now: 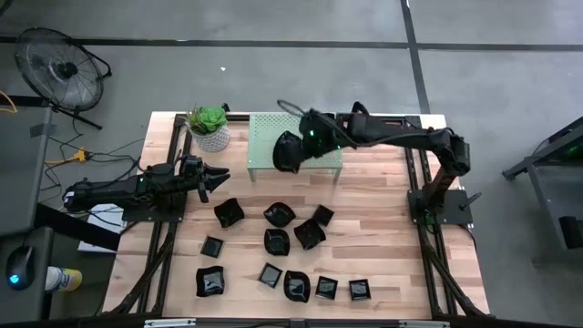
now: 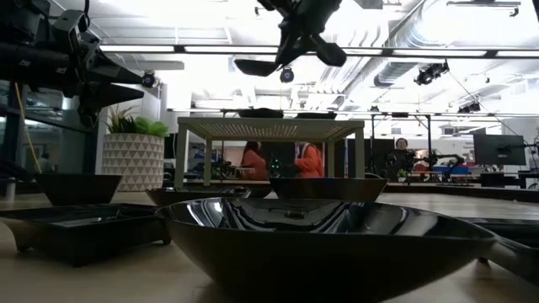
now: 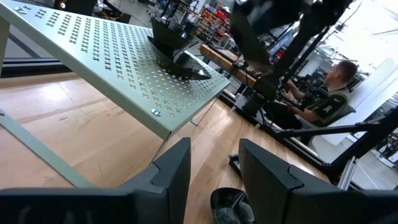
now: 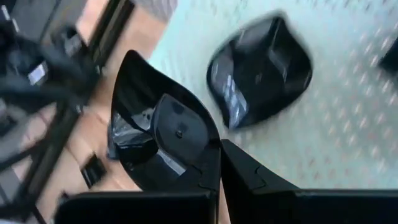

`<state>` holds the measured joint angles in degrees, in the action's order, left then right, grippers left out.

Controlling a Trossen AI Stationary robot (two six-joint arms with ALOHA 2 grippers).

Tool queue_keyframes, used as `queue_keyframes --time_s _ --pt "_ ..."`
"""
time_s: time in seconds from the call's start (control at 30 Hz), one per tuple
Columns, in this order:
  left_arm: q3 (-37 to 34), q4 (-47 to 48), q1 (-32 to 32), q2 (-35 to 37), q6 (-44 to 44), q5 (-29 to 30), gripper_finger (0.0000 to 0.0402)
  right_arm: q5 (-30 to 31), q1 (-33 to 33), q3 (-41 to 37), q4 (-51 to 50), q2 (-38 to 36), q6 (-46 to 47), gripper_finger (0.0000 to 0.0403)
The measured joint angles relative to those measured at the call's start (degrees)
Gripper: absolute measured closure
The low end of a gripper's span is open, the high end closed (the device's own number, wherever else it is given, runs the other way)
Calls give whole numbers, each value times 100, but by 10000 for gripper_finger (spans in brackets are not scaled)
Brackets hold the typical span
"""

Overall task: Pick & Place Mini shaped plates
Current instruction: Stack the leaf shaped plate on top of the leaf shaped plate on the shelf

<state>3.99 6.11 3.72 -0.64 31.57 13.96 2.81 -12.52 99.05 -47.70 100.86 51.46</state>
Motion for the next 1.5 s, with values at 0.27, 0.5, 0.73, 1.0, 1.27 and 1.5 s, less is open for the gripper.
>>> queue_keyframes --time_s 0.27,0.5,0.73,1.0,1.27,1.5 --pt "0 0 -1 0 1 1 268 -80 -468 352 -7 438 51 403" --pt "-1 0 0 -1 0 0 268 -157 -655 352 -22 686 81 403" --pt "0 0 0 -2 2 0 268 -127 -775 352 -24 772 81 403" --pt "-2 0 -1 0 0 0 268 -130 -814 352 -87 770 91 403" --pt "-1 0 -2 -2 1 1 268 -94 -865 234 -210 770 249 403" --pt "0 0 -2 -2 1 0 268 7 -873 234 -176 770 251 403"
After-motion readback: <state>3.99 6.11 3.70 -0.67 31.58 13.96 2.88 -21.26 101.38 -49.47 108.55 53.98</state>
